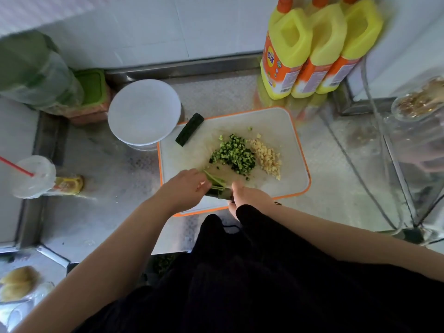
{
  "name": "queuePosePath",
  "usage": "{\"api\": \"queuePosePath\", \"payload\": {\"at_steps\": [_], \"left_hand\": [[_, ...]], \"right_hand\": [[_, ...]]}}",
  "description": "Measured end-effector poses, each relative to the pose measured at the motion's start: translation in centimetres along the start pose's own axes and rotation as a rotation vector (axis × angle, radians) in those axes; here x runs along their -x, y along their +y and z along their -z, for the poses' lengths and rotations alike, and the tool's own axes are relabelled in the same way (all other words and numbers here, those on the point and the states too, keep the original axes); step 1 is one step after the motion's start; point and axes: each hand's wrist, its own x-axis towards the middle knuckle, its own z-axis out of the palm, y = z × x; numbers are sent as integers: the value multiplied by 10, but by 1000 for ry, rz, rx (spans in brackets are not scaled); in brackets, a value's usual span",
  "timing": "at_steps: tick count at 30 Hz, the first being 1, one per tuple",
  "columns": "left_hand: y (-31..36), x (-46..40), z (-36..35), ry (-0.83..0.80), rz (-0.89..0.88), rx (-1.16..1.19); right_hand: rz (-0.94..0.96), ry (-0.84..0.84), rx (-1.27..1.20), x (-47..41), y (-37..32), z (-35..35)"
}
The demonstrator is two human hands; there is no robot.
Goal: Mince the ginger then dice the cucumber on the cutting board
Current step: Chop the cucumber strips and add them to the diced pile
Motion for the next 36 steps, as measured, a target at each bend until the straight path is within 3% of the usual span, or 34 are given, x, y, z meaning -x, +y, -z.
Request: {"api": "queuePosePath", "payload": {"at_steps": [23,31,34,36], "left_hand": [[-4,-14,-3,-120,1,-20],[8,-22,10,-266,77,-39],[9,-25,21,-163,69,-15],[6,-23,33,109,34,96]], "right_hand": [[53,-23,36,17,-10,11],[102,-61,19,24,-15,15],[68,-25,-2,25,-10,16],[51,33,-5,26,-5,15]]}}
